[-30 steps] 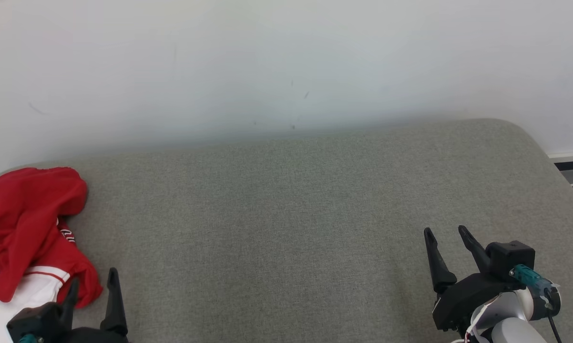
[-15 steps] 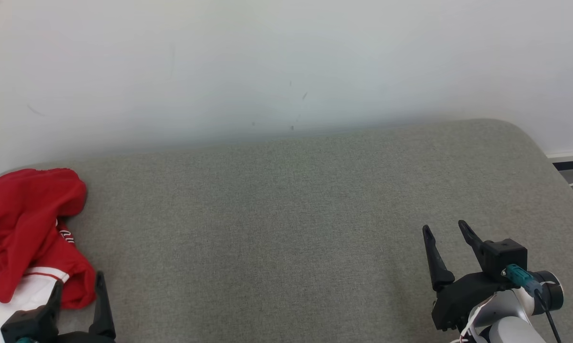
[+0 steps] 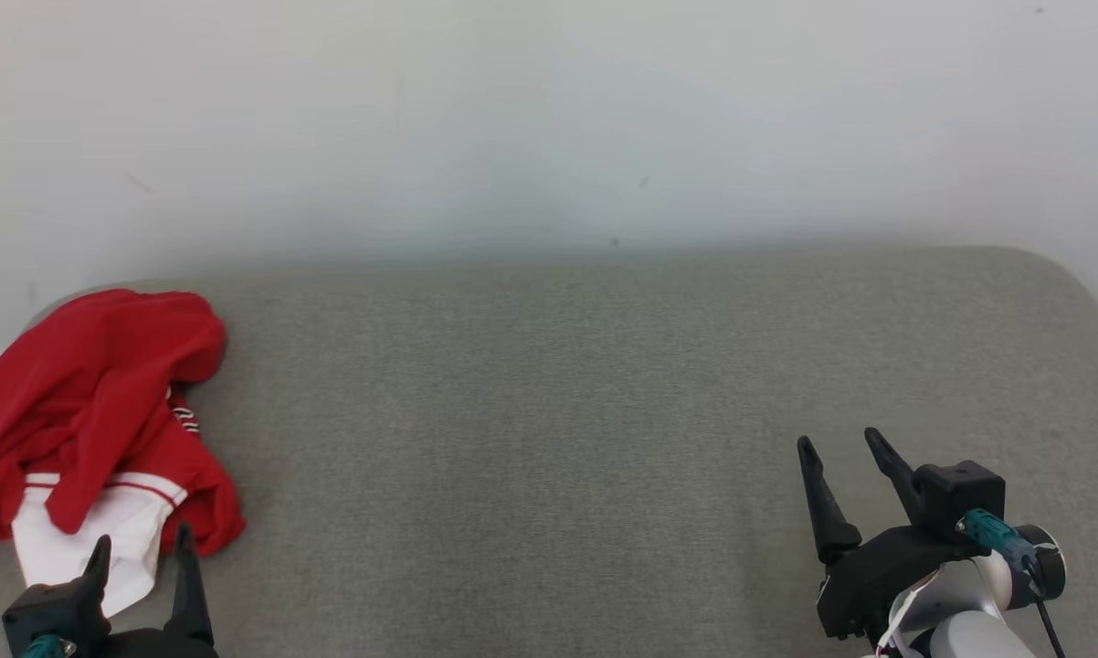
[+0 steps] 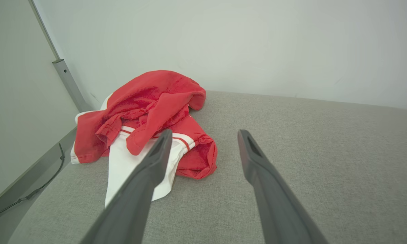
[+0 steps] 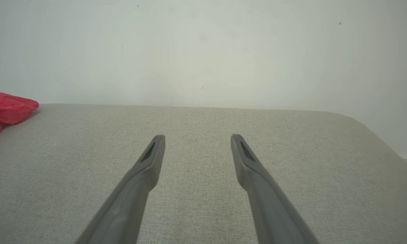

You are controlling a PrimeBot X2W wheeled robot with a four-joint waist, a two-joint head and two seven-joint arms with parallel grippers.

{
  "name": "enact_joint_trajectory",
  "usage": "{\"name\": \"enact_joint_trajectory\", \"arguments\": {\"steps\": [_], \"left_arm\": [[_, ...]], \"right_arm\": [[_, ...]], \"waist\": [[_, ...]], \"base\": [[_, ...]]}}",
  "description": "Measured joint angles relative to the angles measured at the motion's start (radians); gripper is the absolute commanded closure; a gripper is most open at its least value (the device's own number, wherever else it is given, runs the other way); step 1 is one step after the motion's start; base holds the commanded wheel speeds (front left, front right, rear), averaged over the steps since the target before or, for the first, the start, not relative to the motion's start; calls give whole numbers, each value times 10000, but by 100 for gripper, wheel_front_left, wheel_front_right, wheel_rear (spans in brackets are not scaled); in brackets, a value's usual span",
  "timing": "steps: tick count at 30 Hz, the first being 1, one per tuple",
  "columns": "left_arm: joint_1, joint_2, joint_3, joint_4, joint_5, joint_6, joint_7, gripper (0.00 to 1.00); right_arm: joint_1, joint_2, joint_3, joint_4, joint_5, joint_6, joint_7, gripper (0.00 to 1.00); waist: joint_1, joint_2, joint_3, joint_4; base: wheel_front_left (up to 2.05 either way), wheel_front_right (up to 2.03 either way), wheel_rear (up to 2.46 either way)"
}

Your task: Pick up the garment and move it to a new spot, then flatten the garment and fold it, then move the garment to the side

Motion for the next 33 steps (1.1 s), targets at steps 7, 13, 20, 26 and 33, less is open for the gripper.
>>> {"name": "enact_joint_trajectory", "arguments": {"steps": [7,13,20,26,33], "left_arm": [[-3,263,-63,0,153,-2,314,0],[-4,278,-92,-15,157,-2,485,0],[-17,263,-173,-125,215,-2,625,0],[-19,278,-150,-130,178,-15,662,0],[9,291,8,-207,-104,-148,671,0]], "right_arm": [[-3,21,184,29,59,199,173,0],[-9,111,288,77,71,295,190,0],[-19,236,458,194,146,426,272,0],[-72,449,658,322,146,508,318,0],[-116,619,918,430,144,552,362,0]], "waist": [[0,0,-22,688],[0,0,-51,1261],[0,0,-113,2245],[0,0,-169,2926],[-1,0,-252,3244]], "base": [[0,0,0],[0,0,0],[0,0,0],[0,0,0],[0,0,0]]}}
